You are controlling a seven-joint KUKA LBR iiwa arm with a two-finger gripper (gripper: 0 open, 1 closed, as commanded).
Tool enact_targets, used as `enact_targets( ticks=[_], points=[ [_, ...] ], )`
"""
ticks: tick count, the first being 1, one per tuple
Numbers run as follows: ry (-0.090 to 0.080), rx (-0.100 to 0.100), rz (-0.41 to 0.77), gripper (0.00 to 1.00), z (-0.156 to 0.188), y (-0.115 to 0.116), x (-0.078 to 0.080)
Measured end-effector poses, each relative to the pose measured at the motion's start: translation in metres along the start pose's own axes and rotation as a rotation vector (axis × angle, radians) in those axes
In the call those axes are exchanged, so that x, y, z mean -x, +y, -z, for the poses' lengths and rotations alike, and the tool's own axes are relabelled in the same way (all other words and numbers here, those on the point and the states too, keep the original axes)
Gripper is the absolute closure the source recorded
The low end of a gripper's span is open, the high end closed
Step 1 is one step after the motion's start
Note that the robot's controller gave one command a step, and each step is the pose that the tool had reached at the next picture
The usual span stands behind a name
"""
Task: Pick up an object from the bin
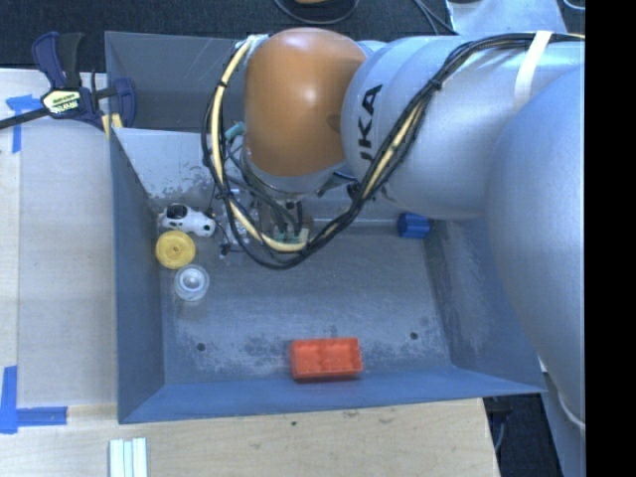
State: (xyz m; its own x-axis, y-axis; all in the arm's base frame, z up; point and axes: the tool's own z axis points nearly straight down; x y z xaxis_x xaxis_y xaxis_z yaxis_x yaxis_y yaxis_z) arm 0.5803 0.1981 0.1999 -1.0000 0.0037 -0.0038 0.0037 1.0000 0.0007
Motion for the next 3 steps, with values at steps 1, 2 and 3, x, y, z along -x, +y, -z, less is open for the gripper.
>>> enact_targets(
  ticks=[1,2,3],
  points=[
    [0.0,0.0,0.0,1.0,0.0,0.0,0.0],
    [-0.012,0.002,0.085,1.0,0.071,-0.014,-0.003],
    [-0.004,0.001,0.086,0.0,0.067,-0.014,-0.004]
  ],
)
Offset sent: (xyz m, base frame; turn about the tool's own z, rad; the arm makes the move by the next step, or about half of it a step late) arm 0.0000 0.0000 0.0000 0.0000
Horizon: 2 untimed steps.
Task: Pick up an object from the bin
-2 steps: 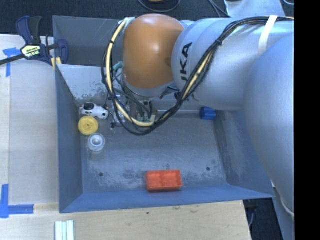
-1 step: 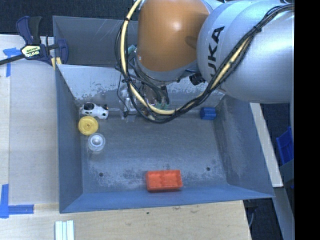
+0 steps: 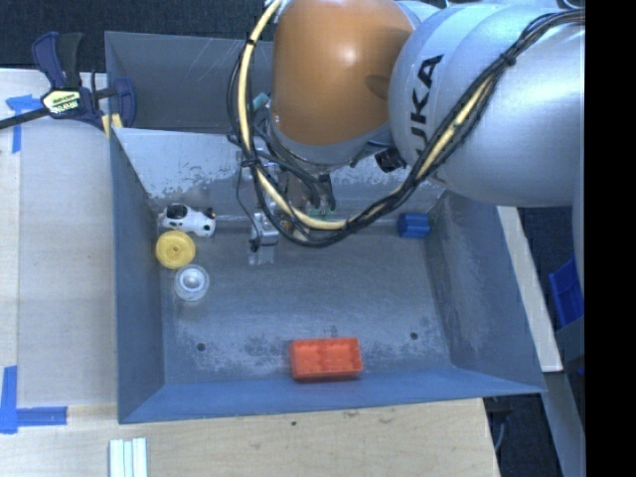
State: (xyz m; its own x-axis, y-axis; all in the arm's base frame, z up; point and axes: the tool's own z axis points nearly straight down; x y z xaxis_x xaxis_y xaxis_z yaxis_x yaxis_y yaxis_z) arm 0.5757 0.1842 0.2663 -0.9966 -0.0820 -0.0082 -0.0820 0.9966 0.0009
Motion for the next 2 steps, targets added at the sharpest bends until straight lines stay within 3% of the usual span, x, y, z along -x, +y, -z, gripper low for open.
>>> enact_targets(
  ticks=[1,2],
  points=[
    [-0.011,-0.001,0.579,0.0,0.086,0.01,0.049],
    [-0.006,0.001,0.726,0.0,-0.103,0.041,-0.015]
  ],
)
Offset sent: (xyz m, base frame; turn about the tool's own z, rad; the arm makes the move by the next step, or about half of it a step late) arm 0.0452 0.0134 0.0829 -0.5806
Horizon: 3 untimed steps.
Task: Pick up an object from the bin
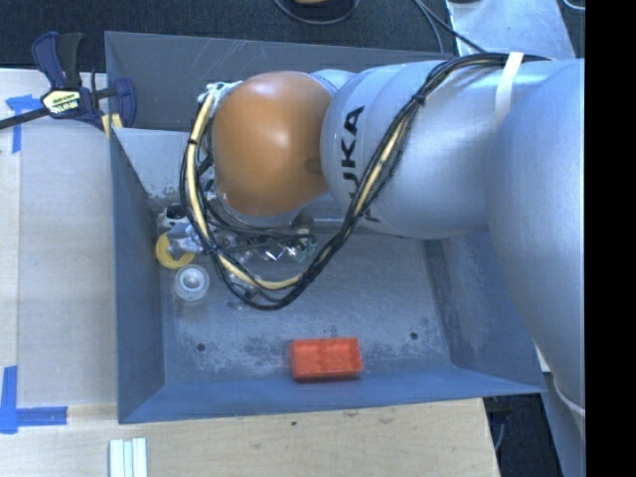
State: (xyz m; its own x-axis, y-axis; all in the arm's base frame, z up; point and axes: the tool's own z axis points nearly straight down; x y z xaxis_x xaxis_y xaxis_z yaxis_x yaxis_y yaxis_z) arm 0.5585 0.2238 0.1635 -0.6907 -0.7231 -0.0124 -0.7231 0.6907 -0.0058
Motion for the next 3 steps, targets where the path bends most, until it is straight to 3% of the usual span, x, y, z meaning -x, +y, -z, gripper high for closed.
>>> enact_targets(
  ticks=[1,2,3],
  points=[
    [-0.003,-0.001,-0.018,0.0,0.026,-0.004,-0.02],
    [-0.003,-0.004,0.234,0.0,0.072,-0.038,-0.109],
    [0.0,-0.001,0.503,0.0,-0.059,-0.043,-0.128]
  ],
)
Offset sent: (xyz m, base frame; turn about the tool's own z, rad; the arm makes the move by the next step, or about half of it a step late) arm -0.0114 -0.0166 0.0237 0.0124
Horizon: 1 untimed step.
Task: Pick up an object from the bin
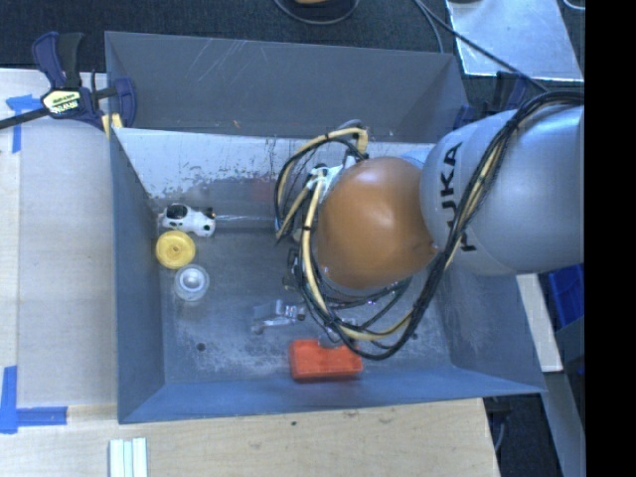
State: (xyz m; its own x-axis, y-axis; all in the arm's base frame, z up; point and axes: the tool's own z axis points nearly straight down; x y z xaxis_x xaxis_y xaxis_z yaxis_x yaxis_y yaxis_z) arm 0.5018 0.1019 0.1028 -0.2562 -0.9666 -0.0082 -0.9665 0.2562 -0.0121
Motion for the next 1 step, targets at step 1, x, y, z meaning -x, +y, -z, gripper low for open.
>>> enact_targets(
  ticks=[1],
  points=[
    [-0.001,-0.001,0.027,0.0,-0.0333,0.0095,-0.0388]
  ],
)
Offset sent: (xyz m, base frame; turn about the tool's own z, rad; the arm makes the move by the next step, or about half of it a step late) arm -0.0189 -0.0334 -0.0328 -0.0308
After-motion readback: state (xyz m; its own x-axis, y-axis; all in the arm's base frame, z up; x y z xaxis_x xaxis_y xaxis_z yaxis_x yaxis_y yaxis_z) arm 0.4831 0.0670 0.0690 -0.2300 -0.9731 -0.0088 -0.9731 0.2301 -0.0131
